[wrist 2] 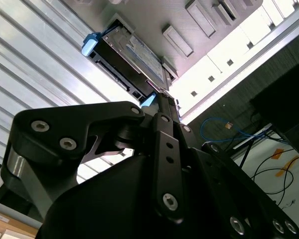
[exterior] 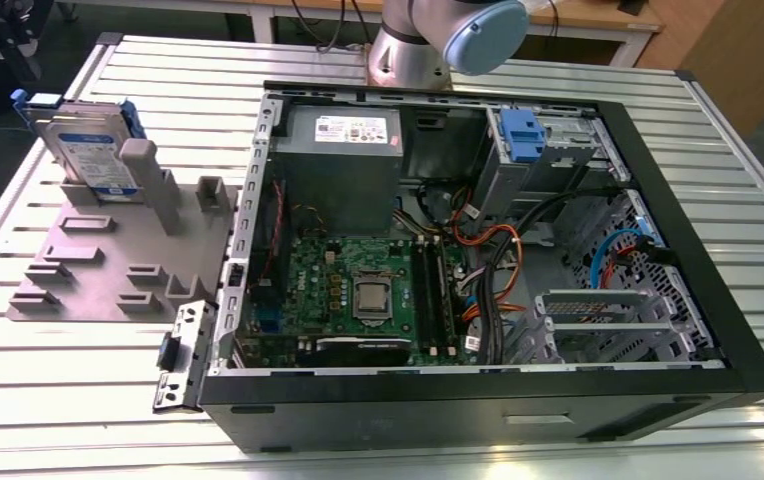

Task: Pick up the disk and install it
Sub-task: 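Pick up the disk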

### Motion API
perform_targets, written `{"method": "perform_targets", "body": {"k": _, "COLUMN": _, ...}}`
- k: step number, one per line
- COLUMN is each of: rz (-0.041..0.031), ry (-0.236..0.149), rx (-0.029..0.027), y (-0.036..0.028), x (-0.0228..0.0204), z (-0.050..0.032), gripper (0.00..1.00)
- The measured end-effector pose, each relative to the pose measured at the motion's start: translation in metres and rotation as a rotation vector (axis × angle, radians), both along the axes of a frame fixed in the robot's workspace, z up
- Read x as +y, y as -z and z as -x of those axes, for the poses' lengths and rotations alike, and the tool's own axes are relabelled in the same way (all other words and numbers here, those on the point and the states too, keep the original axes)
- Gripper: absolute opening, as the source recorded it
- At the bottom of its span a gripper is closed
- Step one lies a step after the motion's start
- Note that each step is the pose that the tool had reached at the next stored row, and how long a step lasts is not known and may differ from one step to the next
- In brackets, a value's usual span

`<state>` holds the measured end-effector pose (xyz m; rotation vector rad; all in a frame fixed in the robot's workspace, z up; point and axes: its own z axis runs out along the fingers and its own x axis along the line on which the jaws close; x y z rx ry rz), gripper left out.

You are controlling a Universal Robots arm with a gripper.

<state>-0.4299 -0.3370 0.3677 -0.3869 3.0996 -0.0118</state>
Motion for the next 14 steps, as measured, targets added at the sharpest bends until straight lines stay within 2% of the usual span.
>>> {"method": "perform_targets", "body": {"k": 8, "rz": 0.0001, "ry": -0.003, "rx": 0.0000, "y": 0.0000, "x": 0.0000, "z": 0.0000, "gripper": 0.11}}
{"method": "perform_targets", "body": {"k": 14, "rz": 0.0001, "ry": -0.031, "rx": 0.0001, "y": 0.0000, "x": 0.0000, "z": 0.0000, "gripper": 0.11}}
